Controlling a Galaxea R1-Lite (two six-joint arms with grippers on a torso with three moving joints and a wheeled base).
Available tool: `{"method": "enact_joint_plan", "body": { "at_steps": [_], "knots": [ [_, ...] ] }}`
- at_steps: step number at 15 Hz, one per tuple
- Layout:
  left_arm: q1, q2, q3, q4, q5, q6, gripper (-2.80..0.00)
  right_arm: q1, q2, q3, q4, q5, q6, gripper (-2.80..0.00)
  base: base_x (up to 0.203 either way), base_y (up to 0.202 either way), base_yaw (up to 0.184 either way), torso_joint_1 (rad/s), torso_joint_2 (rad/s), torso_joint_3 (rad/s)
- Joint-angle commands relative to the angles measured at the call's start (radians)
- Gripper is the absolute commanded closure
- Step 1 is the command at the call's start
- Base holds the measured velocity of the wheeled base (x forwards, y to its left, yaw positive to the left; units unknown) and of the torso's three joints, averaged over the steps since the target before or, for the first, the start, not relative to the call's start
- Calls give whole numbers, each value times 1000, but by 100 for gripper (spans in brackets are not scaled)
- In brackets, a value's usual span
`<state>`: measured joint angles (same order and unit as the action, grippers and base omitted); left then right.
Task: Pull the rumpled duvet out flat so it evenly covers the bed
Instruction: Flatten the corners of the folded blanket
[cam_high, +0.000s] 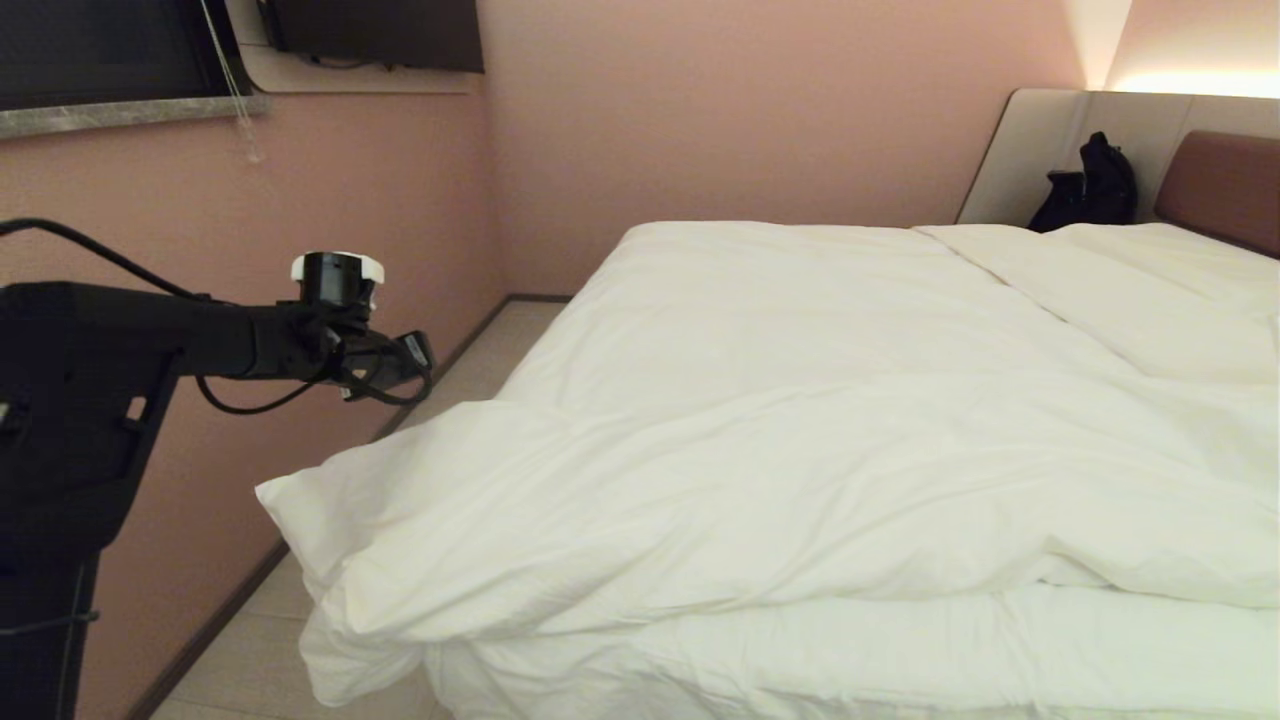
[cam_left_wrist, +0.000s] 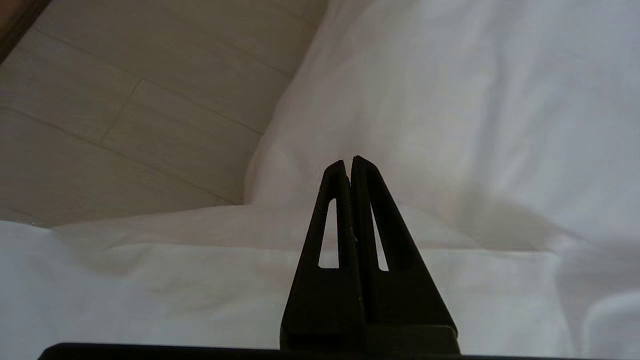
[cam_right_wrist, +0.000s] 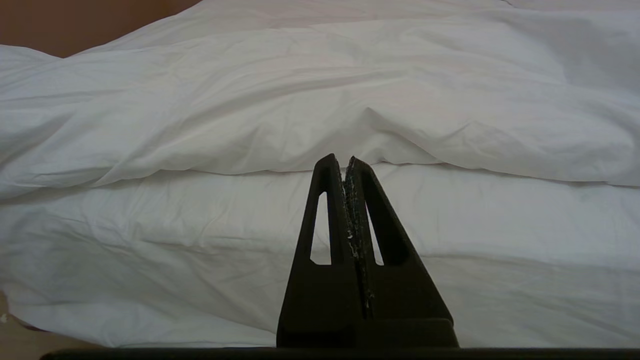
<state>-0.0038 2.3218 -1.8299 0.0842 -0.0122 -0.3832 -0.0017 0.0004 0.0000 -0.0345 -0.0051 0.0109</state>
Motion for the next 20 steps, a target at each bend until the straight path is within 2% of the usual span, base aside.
{"method": "enact_joint_plan", "body": {
  "at_steps": [1, 9, 10, 13, 17, 20],
  "knots": [
    [0, 39, -8, -1, 2, -3, 0, 0, 0, 0, -1, 1, 0, 0, 0, 0, 0, 0, 0, 0],
    [-1, 69, -16, 0, -3, -43, 0, 0, 0, 0, 0, 1, 0, 0, 0, 0, 0, 0, 0, 0],
    [-1, 70, -13, 2, -5, -45, -280, 0, 0, 0, -1, 1, 0, 0, 0, 0, 0, 0, 0, 0],
    [-1, 53, 5, 19, -5, -48, -280, 0, 0, 0, -1, 1, 0, 0, 0, 0, 0, 0, 0, 0],
    [-1, -27, -29, 218, -6, -119, -280, 0, 0, 0, -1, 1, 0, 0, 0, 0, 0, 0, 0, 0],
    [-4, -23, -82, 316, 2, -162, -280, 0, 0, 0, 1, 1, 0, 0, 0, 0, 0, 0, 0, 0]
  ]
}}
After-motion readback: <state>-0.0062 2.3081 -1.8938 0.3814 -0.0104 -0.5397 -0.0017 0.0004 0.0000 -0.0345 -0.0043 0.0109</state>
